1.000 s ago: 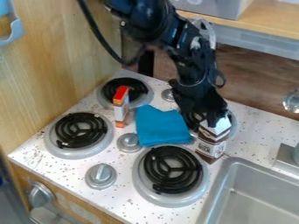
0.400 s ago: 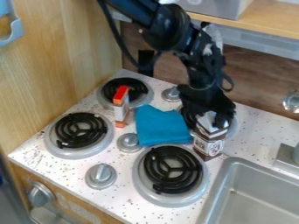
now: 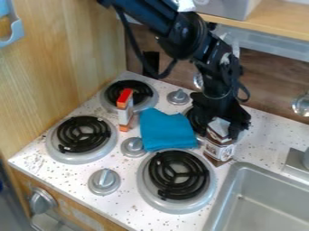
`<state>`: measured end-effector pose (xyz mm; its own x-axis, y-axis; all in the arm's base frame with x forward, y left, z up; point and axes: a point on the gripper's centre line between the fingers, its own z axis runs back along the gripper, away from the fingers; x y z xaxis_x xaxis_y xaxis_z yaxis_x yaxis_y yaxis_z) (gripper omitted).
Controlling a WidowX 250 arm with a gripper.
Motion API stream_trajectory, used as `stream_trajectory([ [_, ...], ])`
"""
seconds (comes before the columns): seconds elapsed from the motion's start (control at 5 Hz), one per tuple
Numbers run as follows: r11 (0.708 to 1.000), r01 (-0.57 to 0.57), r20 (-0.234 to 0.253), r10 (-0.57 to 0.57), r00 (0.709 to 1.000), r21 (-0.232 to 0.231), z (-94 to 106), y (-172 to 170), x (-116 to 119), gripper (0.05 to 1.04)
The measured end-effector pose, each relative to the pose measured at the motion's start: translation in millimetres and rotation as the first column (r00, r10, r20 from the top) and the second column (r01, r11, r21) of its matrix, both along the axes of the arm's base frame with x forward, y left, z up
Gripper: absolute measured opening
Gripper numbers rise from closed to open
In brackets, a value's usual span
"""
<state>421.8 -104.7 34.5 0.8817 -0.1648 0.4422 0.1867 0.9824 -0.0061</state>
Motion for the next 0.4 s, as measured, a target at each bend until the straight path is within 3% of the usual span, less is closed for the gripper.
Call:
stream_trajectory([
  [0.2, 1.000, 0.002, -0.007, -0.002, 1.000, 0.017, -2.4, -1.0, -1.6, 0.965],
  [0.4, 1.000, -0.007, -0.011, 0.007, 1.000, 0.024, -4.4, 0.6, -1.7, 0.829],
])
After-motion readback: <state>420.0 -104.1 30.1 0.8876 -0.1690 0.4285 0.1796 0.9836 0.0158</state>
